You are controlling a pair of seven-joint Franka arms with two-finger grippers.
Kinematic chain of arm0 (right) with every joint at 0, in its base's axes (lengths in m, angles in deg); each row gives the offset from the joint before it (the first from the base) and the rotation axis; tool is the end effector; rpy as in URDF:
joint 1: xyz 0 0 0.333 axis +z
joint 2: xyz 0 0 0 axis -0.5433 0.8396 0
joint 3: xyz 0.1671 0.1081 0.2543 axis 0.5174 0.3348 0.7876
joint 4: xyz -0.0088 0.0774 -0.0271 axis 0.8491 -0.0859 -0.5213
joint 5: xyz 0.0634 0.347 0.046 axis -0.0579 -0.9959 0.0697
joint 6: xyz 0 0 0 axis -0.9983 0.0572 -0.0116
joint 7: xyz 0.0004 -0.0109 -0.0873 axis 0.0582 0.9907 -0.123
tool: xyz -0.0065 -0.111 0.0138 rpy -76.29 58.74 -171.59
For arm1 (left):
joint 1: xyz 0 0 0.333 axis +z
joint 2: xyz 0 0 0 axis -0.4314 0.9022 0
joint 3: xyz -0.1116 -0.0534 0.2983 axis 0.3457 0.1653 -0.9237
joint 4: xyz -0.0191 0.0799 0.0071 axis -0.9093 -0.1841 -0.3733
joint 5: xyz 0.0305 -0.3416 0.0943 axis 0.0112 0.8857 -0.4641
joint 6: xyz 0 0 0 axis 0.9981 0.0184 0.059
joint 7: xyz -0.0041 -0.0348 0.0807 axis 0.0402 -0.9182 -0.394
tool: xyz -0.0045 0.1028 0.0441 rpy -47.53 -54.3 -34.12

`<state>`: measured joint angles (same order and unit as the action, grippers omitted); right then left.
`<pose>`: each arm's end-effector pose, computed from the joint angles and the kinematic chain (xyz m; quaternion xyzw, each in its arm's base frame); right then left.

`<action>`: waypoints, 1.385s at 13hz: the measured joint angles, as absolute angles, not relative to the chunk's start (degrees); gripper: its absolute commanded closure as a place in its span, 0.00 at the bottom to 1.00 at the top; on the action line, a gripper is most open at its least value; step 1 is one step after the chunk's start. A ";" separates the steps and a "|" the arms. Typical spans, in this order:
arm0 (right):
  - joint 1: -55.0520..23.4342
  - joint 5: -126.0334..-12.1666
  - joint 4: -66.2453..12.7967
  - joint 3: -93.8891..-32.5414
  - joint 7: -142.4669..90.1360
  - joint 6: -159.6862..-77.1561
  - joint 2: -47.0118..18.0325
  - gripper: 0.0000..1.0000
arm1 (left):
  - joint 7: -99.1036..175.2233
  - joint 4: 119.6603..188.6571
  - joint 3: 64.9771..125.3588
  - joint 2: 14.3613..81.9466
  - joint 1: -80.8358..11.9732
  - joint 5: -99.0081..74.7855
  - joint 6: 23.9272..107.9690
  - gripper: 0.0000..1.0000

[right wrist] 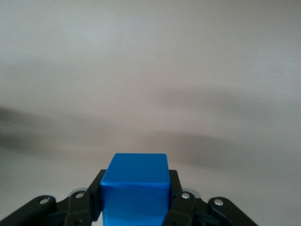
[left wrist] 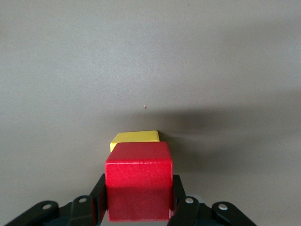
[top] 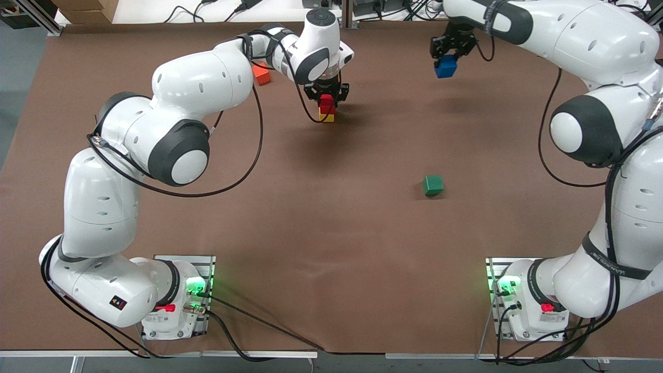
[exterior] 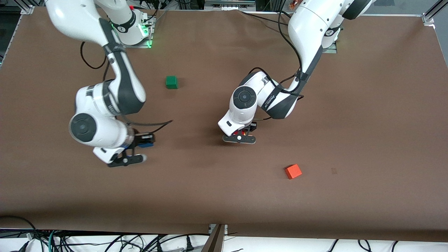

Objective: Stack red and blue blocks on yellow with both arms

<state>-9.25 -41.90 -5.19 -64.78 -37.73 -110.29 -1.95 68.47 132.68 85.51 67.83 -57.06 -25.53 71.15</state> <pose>0.6449 0.2261 0.3658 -0.9954 -0.0686 0.0582 0.0322 0.5592 -0.4340 0.2704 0.9994 -0.0273 -0.0180 0.0122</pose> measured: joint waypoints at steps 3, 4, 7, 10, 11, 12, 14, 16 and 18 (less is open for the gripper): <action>-5.15 -41.89 -4.14 -64.77 -44.78 -110.28 -1.73 0.70 | 68.48 132.66 85.24 67.83 -57.03 -25.54 71.15 0.99; -4.58 -41.89 -3.95 -64.78 -45.98 -110.29 -1.67 0.70 | 68.48 132.66 85.22 67.83 -57.03 -25.55 71.14 0.99; -4.21 -41.89 -3.78 -64.83 -47.01 -110.31 -1.60 0.70 | 68.50 132.65 85.17 67.83 -57.00 -25.55 71.07 0.99; -4.08 -41.89 -3.75 -64.85 -47.88 -110.31 -1.59 0.69 | 68.50 132.65 85.16 67.82 -57.00 -25.61 70.99 0.97; -3.83 -41.89 -3.74 -64.83 -48.53 -110.31 -1.59 0.69 | 68.50 132.65 85.16 67.82 -57.00 -25.61 70.99 0.97; -3.42 -41.89 -3.74 -64.82 -48.95 -110.31 -1.59 0.69 | 68.50 132.65 85.16 67.82 -57.00 -25.61 70.97 0.97; -2.76 -41.89 -3.72 -64.82 -49.77 -110.31 -1.59 0.69 | 68.50 132.65 85.16 67.82 -57.00 -25.63 70.86 0.95; -2.63 -41.89 -3.70 -64.83 -50.30 -110.31 -1.59 0.69 | 68.50 132.65 85.17 67.82 -57.00 -25.64 70.83 0.87; -2.60 -41.89 -3.70 -64.83 -50.41 -110.32 -1.58 0.69 | 68.50 132.65 85.17 67.82 -57.00 -25.65 70.83 0.00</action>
